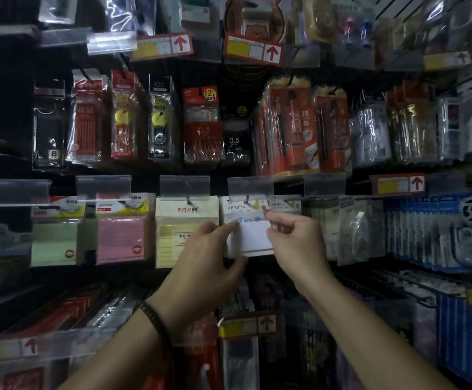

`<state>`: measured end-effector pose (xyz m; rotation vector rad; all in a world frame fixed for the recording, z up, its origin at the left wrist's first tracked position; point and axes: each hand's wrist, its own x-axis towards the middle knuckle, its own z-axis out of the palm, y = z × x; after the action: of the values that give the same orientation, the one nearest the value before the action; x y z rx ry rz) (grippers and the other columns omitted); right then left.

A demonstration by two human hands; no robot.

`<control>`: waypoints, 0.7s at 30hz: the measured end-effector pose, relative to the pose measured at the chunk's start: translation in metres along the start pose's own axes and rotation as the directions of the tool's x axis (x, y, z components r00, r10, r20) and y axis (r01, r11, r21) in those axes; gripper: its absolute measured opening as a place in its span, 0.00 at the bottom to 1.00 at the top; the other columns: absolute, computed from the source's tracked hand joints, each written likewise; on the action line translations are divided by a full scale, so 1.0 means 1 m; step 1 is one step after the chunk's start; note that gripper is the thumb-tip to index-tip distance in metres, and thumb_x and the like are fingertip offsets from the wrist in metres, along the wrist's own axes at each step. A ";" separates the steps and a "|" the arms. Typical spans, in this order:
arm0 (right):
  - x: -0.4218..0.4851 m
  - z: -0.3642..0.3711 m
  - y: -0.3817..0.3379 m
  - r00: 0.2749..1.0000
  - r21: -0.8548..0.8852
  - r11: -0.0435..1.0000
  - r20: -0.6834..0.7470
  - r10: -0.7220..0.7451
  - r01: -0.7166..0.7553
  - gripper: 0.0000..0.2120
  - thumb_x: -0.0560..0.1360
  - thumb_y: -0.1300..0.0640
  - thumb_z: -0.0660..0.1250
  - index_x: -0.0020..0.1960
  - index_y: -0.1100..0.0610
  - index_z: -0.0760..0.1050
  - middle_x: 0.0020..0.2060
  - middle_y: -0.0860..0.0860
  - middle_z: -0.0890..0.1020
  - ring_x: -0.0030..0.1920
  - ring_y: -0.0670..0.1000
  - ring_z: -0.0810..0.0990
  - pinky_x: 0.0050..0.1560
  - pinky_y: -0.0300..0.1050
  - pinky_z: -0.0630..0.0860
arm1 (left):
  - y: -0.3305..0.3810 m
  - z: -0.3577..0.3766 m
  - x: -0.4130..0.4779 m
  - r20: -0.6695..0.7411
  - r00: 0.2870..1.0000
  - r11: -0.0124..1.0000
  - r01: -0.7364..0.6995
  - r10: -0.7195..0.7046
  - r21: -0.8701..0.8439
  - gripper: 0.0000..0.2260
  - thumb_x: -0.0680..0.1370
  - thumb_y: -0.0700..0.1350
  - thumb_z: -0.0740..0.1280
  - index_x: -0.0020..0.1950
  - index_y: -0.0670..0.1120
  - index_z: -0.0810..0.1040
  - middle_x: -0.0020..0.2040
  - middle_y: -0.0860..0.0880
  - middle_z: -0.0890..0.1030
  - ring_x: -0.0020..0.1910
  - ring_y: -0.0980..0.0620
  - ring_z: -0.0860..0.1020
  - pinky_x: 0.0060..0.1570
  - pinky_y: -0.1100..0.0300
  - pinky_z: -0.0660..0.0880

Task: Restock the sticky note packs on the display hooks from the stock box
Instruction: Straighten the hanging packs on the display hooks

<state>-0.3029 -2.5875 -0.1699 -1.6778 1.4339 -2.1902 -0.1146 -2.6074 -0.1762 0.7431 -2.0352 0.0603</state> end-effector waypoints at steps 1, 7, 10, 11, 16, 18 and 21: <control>0.001 0.003 0.001 1.000 -0.045 0.999 -0.011 -0.015 0.014 0.19 0.80 0.68 0.69 0.67 0.54 0.83 0.63 0.41 0.84 0.60 0.37 0.80 0.61 0.30 0.77 | 0.000 0.001 0.001 0.024 1.000 1.000 0.010 -0.011 0.022 0.30 0.82 0.55 0.70 0.82 0.57 0.64 0.60 0.60 0.67 0.57 0.58 0.73 0.49 0.69 0.74; 0.005 0.026 0.017 0.998 -0.236 0.971 -0.025 -0.055 0.047 0.19 0.80 0.64 0.71 0.69 0.53 0.81 0.46 0.44 0.83 0.37 0.39 0.78 0.34 0.28 0.74 | -0.004 0.012 -0.010 0.080 0.996 0.994 0.028 -0.037 0.103 0.22 0.82 0.55 0.69 0.75 0.58 0.72 0.60 0.58 0.74 0.54 0.61 0.76 0.48 0.71 0.74; 0.009 0.030 0.023 0.996 -0.283 0.957 -0.050 -0.079 0.061 0.20 0.80 0.64 0.72 0.69 0.50 0.82 0.50 0.48 0.84 0.44 0.44 0.82 0.42 0.33 0.80 | -0.005 0.009 -0.020 0.089 0.996 0.996 0.019 -0.027 0.087 0.18 0.81 0.55 0.69 0.72 0.58 0.75 0.59 0.59 0.74 0.53 0.60 0.77 0.52 0.66 0.80; 0.010 0.029 0.026 0.995 -0.302 0.951 -0.055 -0.087 0.066 0.20 0.79 0.62 0.72 0.69 0.48 0.81 0.51 0.50 0.83 0.47 0.47 0.83 0.47 0.36 0.82 | -0.005 0.008 -0.025 0.081 0.997 0.996 0.009 -0.016 0.086 0.17 0.81 0.55 0.69 0.71 0.58 0.76 0.58 0.60 0.74 0.52 0.60 0.78 0.52 0.64 0.82; -0.015 0.014 0.029 0.990 -0.395 0.911 -0.023 -0.136 0.116 0.17 0.79 0.53 0.74 0.67 0.46 0.82 0.57 0.47 0.79 0.54 0.46 0.80 0.51 0.36 0.74 | -0.002 0.001 -0.061 0.020 0.997 0.996 -0.081 0.080 0.035 0.07 0.80 0.52 0.70 0.58 0.60 0.81 0.49 0.61 0.77 0.47 0.61 0.78 0.45 0.61 0.79; -0.034 0.001 0.028 0.979 -0.392 0.904 -0.037 -0.203 0.172 0.12 0.78 0.53 0.74 0.61 0.47 0.84 0.54 0.46 0.80 0.51 0.44 0.80 0.49 0.35 0.75 | -0.003 0.003 -0.084 0.029 0.994 0.995 -0.105 0.105 -0.003 0.05 0.80 0.50 0.71 0.54 0.58 0.81 0.46 0.60 0.78 0.44 0.60 0.79 0.42 0.62 0.77; -0.074 -0.023 0.031 0.949 -0.319 0.911 -0.087 -0.302 0.260 0.05 0.79 0.57 0.73 0.54 0.50 0.85 0.48 0.46 0.83 0.46 0.42 0.82 0.45 0.34 0.77 | -0.012 0.016 -0.125 0.063 0.994 0.994 -0.091 0.095 -0.062 0.06 0.80 0.50 0.71 0.56 0.58 0.81 0.47 0.60 0.80 0.43 0.61 0.79 0.42 0.64 0.76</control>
<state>-0.3049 -2.5519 -0.2457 -1.9812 1.7410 -2.3669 -0.0733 -2.5621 -0.2871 0.6209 -2.1244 0.0297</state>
